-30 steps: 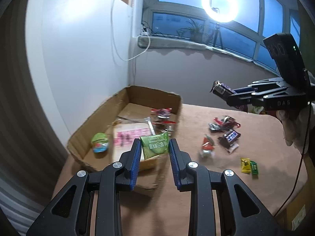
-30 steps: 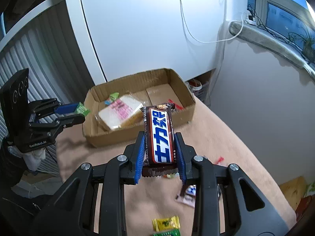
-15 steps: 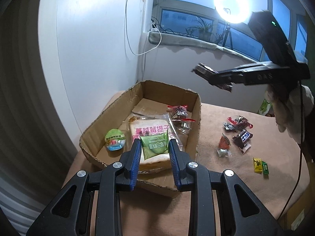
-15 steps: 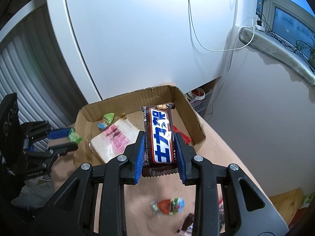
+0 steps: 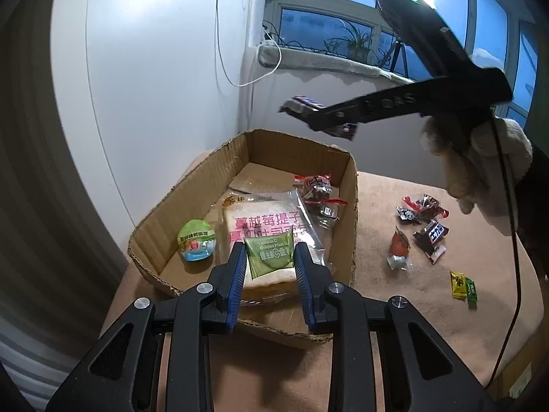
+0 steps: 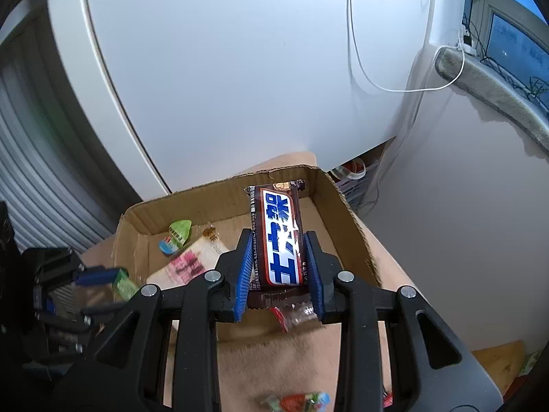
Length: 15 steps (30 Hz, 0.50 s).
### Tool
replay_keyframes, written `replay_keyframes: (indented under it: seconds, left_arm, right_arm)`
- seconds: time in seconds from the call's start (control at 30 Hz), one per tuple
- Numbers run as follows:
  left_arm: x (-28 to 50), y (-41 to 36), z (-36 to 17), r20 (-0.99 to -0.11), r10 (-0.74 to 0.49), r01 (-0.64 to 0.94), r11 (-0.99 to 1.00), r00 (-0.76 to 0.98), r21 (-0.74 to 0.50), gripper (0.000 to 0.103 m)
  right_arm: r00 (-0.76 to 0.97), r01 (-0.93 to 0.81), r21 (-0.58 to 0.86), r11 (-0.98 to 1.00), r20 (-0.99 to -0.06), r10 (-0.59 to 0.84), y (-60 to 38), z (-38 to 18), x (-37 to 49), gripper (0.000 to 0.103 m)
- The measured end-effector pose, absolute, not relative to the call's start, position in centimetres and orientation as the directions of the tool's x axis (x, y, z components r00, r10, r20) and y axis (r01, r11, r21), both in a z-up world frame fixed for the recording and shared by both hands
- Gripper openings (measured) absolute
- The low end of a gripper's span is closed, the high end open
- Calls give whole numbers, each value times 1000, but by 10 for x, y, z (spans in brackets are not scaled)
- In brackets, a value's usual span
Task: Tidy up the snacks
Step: 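Carry both snacks to the box and open both grippers over it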
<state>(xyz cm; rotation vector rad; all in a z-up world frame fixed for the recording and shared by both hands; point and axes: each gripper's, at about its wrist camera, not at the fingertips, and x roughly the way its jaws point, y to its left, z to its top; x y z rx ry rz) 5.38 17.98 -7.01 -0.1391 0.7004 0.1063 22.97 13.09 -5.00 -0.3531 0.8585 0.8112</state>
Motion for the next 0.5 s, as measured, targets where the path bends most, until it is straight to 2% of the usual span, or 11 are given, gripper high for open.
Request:
replay_keyframes:
  seconds: [0.13, 0.27, 0.3, 0.37, 0.5]
  left_arm:
    - [57, 179, -73, -657, 47, -147, 984, 753, -97, 27]
    - [59, 178, -74, -664, 44, -150, 983, 746, -103, 33]
    - [59, 178, -74, -665, 46, -153, 983, 746, -103, 40]
    - [59, 179, -73, -665, 50, -162, 981, 746, -108, 45]
    - [60, 180, -70, -662, 56, -170, 979, 748, -109, 46]
  right_arm:
    - [378, -737, 46, 674, -798, 469, 144, -62, 238, 30]
    - [381, -727, 65, 683, -790, 480, 149, -63, 241, 32]
    - [381, -725, 71, 685, -788, 484, 148, -62, 241, 40]
    - [392, -719, 67, 692, -783, 483, 148, -58, 240, 55]
    - [409, -714, 66, 697, -770, 491, 143, -51, 234, 58]
